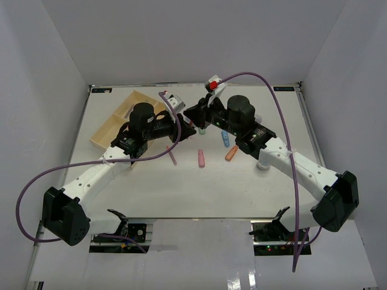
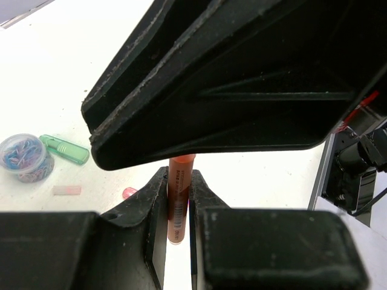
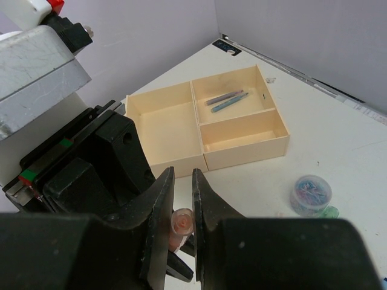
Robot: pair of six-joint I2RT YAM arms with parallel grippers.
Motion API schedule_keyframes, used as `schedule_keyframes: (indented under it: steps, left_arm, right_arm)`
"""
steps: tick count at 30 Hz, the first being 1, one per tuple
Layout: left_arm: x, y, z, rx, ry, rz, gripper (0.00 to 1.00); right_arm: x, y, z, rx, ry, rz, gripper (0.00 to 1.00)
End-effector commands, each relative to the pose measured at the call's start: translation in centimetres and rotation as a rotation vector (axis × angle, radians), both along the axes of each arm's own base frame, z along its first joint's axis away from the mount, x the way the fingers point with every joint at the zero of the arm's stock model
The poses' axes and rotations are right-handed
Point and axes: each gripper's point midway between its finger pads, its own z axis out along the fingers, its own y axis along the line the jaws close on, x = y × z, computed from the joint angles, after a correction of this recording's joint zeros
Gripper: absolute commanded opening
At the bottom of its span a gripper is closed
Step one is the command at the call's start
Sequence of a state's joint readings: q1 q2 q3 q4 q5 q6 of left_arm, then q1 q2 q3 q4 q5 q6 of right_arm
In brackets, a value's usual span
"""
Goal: Sort the stationery into containers
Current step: Close the pen cap on the pen.
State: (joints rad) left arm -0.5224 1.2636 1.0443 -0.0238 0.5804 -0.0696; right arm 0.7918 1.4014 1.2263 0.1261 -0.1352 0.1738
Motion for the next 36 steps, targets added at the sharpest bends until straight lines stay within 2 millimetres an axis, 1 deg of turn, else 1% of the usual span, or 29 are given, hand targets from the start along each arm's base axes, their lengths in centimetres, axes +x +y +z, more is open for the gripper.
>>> schedule_keyframes:
  steps: [1, 3, 8, 15, 18, 24, 26, 27, 28, 29, 30, 31, 33, 34, 36]
  left_arm:
    - [-3.5, 6.8, 28.0, -0.566, -0.75, 0.22, 0.0]
    - [-4.0, 7.1, 28.5, -0.582, -0.766, 0.221, 0.0]
    - [-4.5, 7.4, 29.0, -0.597, -0.782, 0.22, 0.0]
    - [-4.8, 6.9, 28.5, -0.599, -0.792, 0.182, 0.0]
    - [-5.2, 6.9, 28.6, -0.604, -0.809, 0.17, 0.0]
    - [-5.7, 7.0, 28.7, -0.603, -0.828, 0.16, 0.0]
    - [-5.6, 6.6, 28.1, -0.585, -0.815, 0.146, 0.0]
    - [-5.7, 6.6, 28.0, -0.578, -0.814, 0.143, 0.0]
    - [-5.4, 6.3, 27.1, -0.558, -0.796, 0.133, 0.0]
    - [-5.4, 6.1, 26.6, -0.546, -0.786, 0.128, 0.0]
    - [-5.4, 6.0, 26.1, -0.534, -0.78, 0.121, 0.0]
    - [-5.2, 5.8, 25.0, -0.512, -0.755, 0.113, 0.0]
    - [-5.2, 5.3, 23.6, -0.472, -0.728, 0.089, 0.0]
    - [-5.0, 5.1, 22.3, -0.441, -0.703, 0.085, 0.0]
    - [-5.0, 4.6, 20.7, -0.406, -0.672, 0.057, 0.0]
  right_arm:
    - [-11.9, -6.1, -22.5, -0.614, 0.647, 0.205, 0.08]
    - [-12.0, -6.2, -22.8, -0.621, 0.651, 0.203, 0.08]
    - [-12.0, -6.2, -23.2, -0.629, 0.66, 0.2, 0.08]
    - [-12.6, -6.1, -23.6, -0.628, 0.69, 0.231, 0.08]
    - [-13.0, -6.1, -24.0, -0.632, 0.711, 0.248, 0.08]
    - [-13.2, -6.0, -24.1, -0.627, 0.72, 0.261, 0.08]
    - [-12.7, -5.8, -23.5, -0.615, 0.698, 0.253, 0.08]
    - [-12.2, -5.4, -22.7, -0.602, 0.678, 0.246, 0.08]
    - [-11.9, -5.3, -22.2, -0.596, 0.662, 0.237, 0.08]
    - [-11.6, -5.1, -21.6, -0.587, 0.651, 0.232, 0.08]
    - [-11.0, -4.7, -20.6, -0.566, 0.628, 0.225, 0.08]
    - [-10.7, -4.5, -19.8, -0.55, 0.61, 0.221, 0.08]
    - [-10.0, -4.2, -18.7, -0.533, 0.582, 0.2, 0.08]
    - [-9.6, -3.8, -17.5, -0.512, 0.554, 0.194, 0.08]
    - [-8.9, -3.7, -16.4, -0.497, 0.526, 0.169, 0.08]
